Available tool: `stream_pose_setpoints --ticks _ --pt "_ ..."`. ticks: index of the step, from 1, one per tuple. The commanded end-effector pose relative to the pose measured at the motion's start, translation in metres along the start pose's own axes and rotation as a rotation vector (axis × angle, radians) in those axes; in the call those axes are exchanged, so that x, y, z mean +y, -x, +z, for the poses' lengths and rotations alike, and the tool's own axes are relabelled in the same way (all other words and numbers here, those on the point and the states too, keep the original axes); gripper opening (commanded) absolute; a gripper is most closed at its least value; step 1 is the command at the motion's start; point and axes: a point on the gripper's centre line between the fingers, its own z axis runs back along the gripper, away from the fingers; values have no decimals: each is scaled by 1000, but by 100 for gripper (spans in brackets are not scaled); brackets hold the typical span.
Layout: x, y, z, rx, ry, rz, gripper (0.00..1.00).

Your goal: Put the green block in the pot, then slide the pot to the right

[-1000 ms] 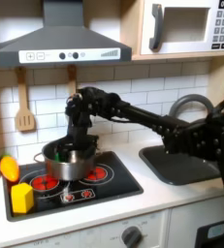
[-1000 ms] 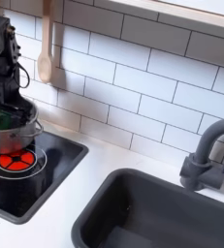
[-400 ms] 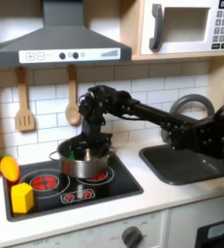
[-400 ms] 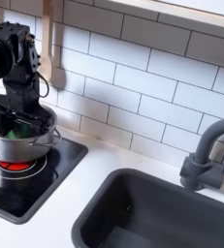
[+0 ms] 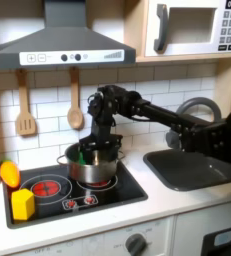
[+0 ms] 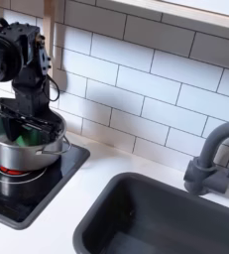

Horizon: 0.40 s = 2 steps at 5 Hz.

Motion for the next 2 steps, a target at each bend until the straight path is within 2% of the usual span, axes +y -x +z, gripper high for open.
stream_pose_setpoints --ticks 1,2 --pt "-15 2 2 -1 7 -27 100" --pt "-20 4 2 3 11 -33 100"
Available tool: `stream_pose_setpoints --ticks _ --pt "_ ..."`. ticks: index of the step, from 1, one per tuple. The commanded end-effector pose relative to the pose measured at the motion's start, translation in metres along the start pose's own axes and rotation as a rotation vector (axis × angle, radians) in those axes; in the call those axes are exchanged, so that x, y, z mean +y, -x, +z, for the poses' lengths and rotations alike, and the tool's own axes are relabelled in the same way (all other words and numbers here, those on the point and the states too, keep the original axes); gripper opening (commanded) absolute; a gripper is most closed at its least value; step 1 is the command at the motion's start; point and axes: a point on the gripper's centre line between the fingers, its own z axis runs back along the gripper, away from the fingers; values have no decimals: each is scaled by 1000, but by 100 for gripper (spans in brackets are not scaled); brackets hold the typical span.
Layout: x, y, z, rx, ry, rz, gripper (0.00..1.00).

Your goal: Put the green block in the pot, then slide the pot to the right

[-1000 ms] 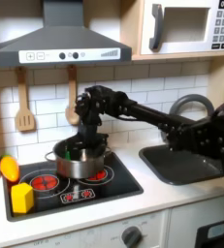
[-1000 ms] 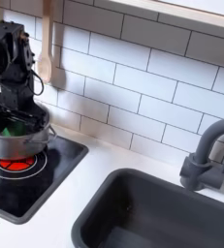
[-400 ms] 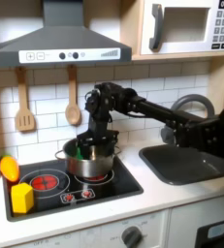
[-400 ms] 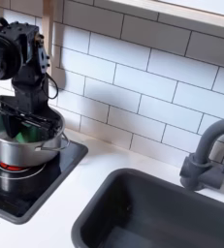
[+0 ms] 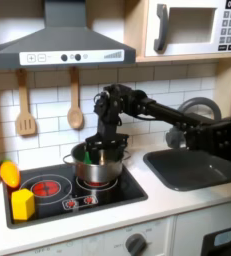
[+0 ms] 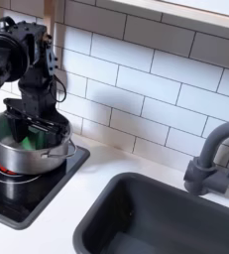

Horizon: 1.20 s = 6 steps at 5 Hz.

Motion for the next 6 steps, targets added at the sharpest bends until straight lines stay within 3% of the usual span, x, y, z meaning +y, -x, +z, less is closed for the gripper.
stream_pose_setpoints --ticks 1,2,4,6 --pt "-15 3 1 -4 6 -20 100" --pt "-17 6 -3 -1 8 -8 100" --pt "-24 5 3 -18 11 -26 100" --pt "-25 5 37 -76 18 -57 100"
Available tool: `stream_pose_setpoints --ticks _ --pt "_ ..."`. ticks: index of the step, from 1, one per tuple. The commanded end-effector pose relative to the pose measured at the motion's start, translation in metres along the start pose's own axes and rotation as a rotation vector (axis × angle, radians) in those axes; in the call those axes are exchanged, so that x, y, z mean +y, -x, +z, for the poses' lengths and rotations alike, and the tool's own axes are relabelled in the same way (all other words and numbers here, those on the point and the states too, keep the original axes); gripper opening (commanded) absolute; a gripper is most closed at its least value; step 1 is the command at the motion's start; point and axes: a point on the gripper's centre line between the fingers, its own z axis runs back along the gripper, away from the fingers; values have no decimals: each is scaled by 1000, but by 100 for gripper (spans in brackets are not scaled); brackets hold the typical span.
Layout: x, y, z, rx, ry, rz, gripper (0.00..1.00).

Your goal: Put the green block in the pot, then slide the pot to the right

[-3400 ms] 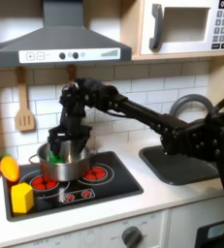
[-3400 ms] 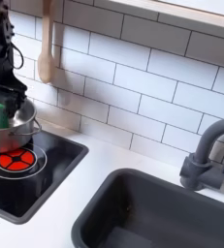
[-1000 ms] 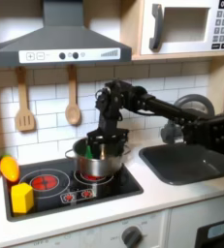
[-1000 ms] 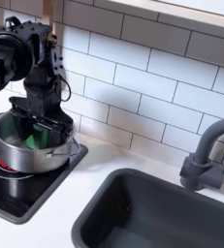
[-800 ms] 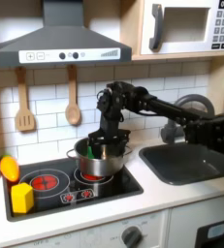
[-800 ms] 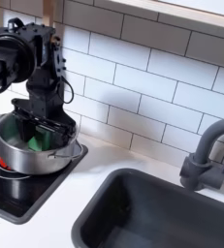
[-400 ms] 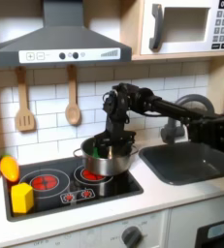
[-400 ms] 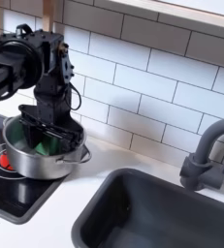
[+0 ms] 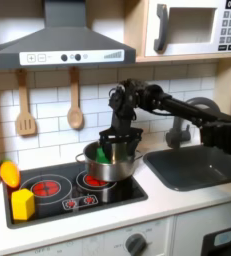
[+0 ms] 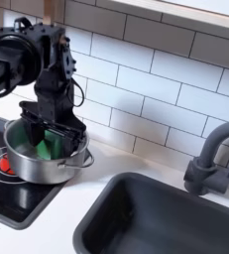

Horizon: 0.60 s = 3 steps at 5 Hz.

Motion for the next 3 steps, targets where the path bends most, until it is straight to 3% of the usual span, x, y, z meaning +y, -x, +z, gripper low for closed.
stream_pose_setpoints --ticks 1,3 --pt "-3 2 35 -57 31 -27 100" --pt "-8 0 39 -69 30 -42 100"
